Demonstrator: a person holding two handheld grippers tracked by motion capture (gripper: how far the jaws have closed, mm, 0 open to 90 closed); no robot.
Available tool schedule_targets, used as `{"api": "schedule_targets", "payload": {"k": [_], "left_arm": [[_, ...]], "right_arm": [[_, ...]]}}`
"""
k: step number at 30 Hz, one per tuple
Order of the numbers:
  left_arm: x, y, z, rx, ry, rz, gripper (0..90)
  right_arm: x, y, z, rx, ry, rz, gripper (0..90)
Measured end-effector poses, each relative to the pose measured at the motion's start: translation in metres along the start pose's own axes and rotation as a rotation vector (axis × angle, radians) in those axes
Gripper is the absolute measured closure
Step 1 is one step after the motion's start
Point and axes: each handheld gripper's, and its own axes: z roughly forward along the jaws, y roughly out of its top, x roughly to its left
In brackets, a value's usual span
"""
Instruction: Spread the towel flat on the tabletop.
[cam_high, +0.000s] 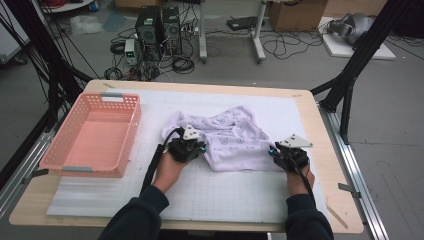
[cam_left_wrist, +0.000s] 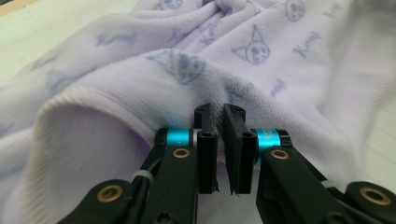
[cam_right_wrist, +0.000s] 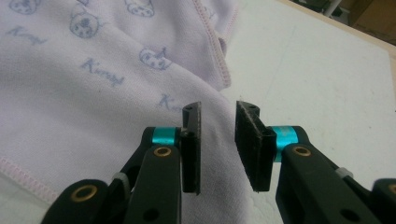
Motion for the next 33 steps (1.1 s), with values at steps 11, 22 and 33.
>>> {"api": "schedule_targets", "payload": {"k": [11,22,33], "left_arm": [[0.035,-0.051,-0.083,-0.081,-0.028,-0.205,85.1],[0.043,-0.072,-0.097,-0.131,0.037,-0.247,51.1],[0.033,-0.088,-0.06,0.032,0.077,-0.168,49.7]], "right_arm": [[0.013,0.0,0.012,0.069,0.082,-0.022,59.7],[0.025,0.004,0.001,0.082,0.239,0.027,54.7],[0.036,-0.009,-0.005,0.156,0.272,0.001,86.1]]}}
